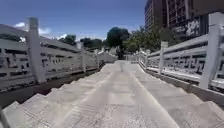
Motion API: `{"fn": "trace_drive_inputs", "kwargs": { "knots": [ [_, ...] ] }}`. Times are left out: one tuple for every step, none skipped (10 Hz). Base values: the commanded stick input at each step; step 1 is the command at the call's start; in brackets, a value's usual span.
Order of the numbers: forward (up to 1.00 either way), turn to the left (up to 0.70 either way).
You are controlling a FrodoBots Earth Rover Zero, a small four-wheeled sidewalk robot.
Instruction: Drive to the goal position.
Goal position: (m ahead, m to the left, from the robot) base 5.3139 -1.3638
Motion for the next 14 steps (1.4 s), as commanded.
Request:
{"fn": "trace_drive_inputs", "kwargs": {
  "knots": [
    [0.45,0.00],
    [0.45,0.00],
    [0.45,0.00],
    [0.45,0.00],
    [0.45,0.00],
    [0.45,0.00],
    [0.45,0.00],
    [0.45,0.00],
    [0.45,0.00],
    [0.45,0.00],
    [0.45,-0.25],
    [0.45,-0.01],
    [0.45,0.00],
    [0.45,0.00]
  ]
}}
